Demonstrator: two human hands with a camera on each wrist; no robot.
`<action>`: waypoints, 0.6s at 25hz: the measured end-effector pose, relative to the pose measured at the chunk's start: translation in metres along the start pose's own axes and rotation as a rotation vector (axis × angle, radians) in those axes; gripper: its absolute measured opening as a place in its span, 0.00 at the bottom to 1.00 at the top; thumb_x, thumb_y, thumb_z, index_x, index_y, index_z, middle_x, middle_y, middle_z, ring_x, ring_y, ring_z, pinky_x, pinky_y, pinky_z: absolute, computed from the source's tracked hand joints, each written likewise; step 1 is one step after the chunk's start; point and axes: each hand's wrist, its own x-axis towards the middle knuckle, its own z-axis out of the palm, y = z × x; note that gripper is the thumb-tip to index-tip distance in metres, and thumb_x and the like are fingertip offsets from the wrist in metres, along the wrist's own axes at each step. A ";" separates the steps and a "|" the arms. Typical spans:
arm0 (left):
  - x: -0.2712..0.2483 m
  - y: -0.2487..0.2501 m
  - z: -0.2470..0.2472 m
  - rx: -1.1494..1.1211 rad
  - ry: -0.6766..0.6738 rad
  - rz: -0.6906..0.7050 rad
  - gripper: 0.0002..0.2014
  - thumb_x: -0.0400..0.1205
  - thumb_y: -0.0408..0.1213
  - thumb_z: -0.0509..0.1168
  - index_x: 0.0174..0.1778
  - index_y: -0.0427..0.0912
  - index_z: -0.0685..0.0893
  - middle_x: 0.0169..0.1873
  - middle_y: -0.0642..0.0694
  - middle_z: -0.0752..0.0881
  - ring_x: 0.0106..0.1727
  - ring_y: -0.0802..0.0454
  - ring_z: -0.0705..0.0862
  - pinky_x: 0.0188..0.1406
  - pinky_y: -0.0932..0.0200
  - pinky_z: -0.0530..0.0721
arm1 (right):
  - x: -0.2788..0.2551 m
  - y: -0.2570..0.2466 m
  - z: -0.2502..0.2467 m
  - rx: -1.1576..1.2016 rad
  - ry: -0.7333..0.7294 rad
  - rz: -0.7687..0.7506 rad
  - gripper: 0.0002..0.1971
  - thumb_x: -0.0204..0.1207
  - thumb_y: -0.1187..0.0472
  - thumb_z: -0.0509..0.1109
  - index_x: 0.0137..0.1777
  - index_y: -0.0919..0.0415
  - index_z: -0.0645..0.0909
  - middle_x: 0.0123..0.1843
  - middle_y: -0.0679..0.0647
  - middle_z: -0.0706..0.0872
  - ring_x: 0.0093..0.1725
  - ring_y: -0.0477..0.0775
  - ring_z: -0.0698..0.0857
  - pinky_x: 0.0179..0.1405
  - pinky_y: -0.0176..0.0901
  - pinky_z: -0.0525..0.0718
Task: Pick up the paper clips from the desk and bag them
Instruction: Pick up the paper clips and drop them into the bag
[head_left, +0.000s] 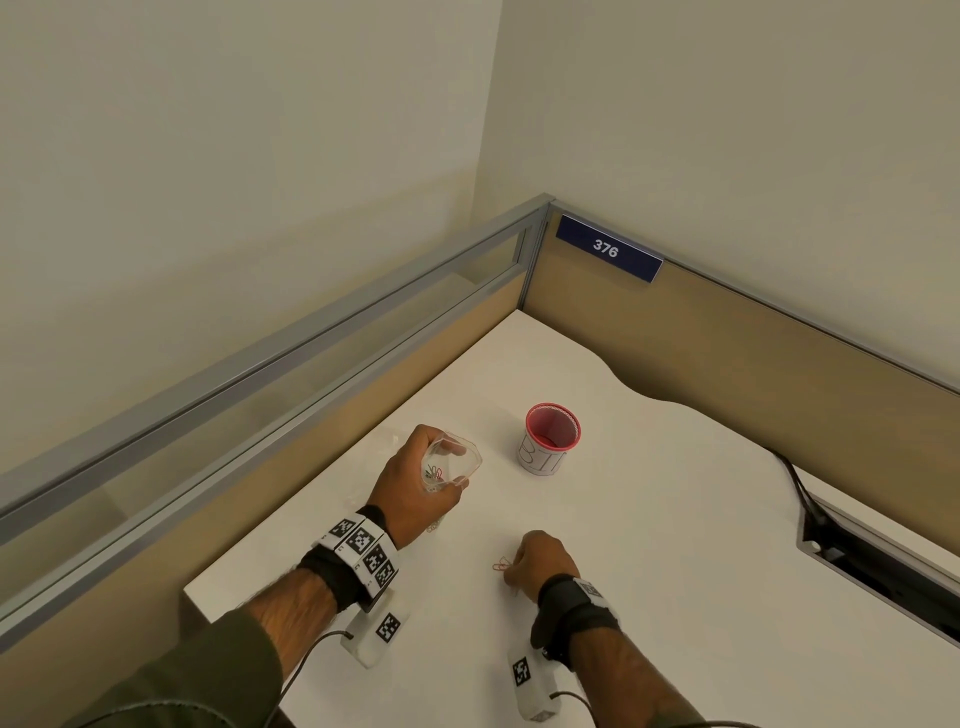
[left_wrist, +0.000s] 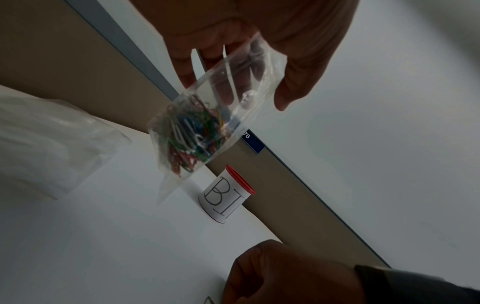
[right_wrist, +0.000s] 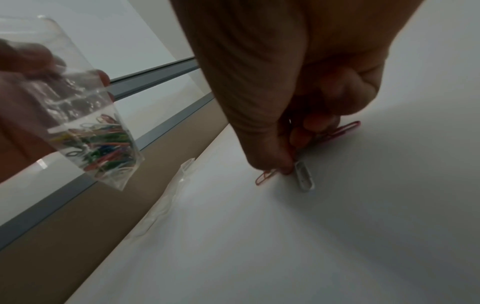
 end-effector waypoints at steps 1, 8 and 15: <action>0.000 0.000 0.000 0.003 0.001 -0.003 0.21 0.74 0.33 0.76 0.59 0.49 0.77 0.59 0.55 0.85 0.65 0.58 0.83 0.57 0.78 0.79 | 0.001 0.000 -0.001 -0.009 -0.012 -0.002 0.20 0.67 0.53 0.76 0.58 0.59 0.80 0.59 0.57 0.85 0.54 0.57 0.84 0.56 0.47 0.84; 0.001 0.001 -0.003 0.011 0.011 -0.010 0.21 0.74 0.32 0.76 0.59 0.49 0.77 0.59 0.55 0.85 0.66 0.56 0.83 0.56 0.79 0.78 | -0.001 -0.003 -0.001 -0.113 0.006 -0.062 0.19 0.69 0.55 0.75 0.58 0.59 0.79 0.59 0.56 0.83 0.56 0.57 0.84 0.57 0.46 0.83; -0.001 0.004 0.002 0.009 0.001 -0.010 0.21 0.75 0.32 0.76 0.59 0.49 0.77 0.59 0.56 0.85 0.66 0.58 0.82 0.58 0.72 0.80 | -0.023 0.002 -0.004 -0.053 0.061 -0.154 0.06 0.69 0.61 0.69 0.41 0.53 0.73 0.46 0.52 0.81 0.43 0.53 0.78 0.49 0.46 0.83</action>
